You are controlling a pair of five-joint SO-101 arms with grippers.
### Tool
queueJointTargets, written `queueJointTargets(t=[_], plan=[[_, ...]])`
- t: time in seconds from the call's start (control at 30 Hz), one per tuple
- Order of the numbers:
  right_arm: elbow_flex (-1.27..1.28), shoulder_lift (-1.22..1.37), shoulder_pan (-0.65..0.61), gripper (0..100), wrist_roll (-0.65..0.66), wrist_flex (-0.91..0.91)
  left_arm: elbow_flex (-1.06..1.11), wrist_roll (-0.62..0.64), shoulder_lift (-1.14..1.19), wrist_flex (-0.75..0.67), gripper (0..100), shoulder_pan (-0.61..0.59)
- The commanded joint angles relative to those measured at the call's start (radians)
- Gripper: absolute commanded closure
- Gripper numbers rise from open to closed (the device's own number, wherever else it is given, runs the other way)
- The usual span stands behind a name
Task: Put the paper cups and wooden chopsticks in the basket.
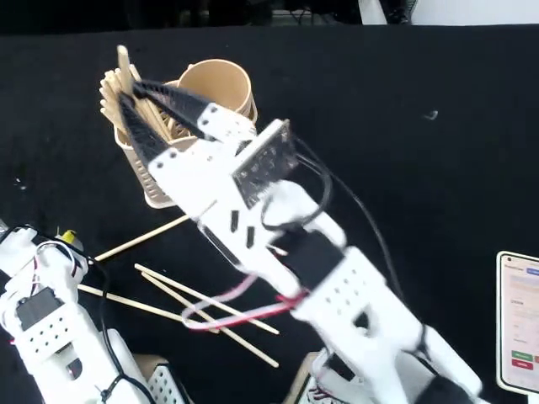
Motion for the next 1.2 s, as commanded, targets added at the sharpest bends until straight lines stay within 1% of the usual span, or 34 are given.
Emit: queueJointTargets(t=[0.0, 0.13, 0.2, 0.23, 0.27, 0.4, 0.47, 0.57, 0.63, 0.7, 0.73, 0.8, 0.83, 0.9, 0.97, 1.03, 1.17], plan=[[-0.073, 0.111, 0.049, 98.7, -0.009, -0.106, -0.007, 0.006, -0.006, -0.011, 77, -0.010], [-0.093, 0.236, 0.104, 98.7, -0.011, -0.097, -0.007, 0.006, -0.006, -0.009, 77, -0.010], [-0.110, 0.275, 0.112, 98.2, -0.011, -0.029, -0.007, 0.006, -0.006, -0.011, 77, -0.010], [-0.131, 0.278, 0.112, 96.2, -0.011, 0.035, -0.007, 0.006, -0.006, -0.012, 77, -0.010], [-0.159, 0.282, 0.110, 92.1, -0.011, 0.117, -0.007, 0.006, -0.006, -0.012, 77, -0.010], [-0.294, 0.277, 0.120, 67.1, -0.017, 0.442, -0.007, 0.006, -0.006, -0.012, 77, -0.008], [-0.364, 0.277, 0.132, 62.1, -0.011, 0.611, -0.007, 0.006, -0.006, -0.012, 77, -0.008], [-0.437, 0.248, 0.132, 63.7, -0.009, 0.928, -0.007, 0.006, -0.006, -0.012, 77, -0.008], [-0.435, 0.216, 0.095, 66.0, -0.014, 1.137, -0.007, 0.006, -0.006, -0.012, 77, -0.008], [-0.374, 0.200, 0.043, 69.1, -0.017, 1.309, -0.007, 0.006, -0.006, -0.014, 77, -0.008], [-0.309, 0.194, 0.002, 70.2, -0.011, 1.349, -0.007, 0.006, -0.006, -0.015, 77, -0.008], [-0.143, 0.188, -0.074, 71.2, -0.006, 1.353, -0.007, 0.006, -0.006, -0.015, 77, -0.005], [-0.053, 0.189, -0.103, 71.2, 0.002, 1.309, -0.008, 0.006, -0.006, -0.015, 77, -0.005], [0.137, 0.185, -0.143, 71.4, 0.029, 1.152, -0.008, 0.006, -0.006, -0.015, 77, -0.004], [0.272, 0.193, -0.160, 71.6, 0.061, 1.000, -0.008, 0.006, -0.006, -0.015, 77, -0.004], [0.354, 0.194, -0.161, 71.6, 0.069, 0.893, -0.008, 0.006, -0.006, -0.014, 77, -0.004], [0.380, 0.194, -0.175, 71.6, 0.064, 0.855, -0.012, 0.006, -0.006, -0.009, 77, -0.004]])
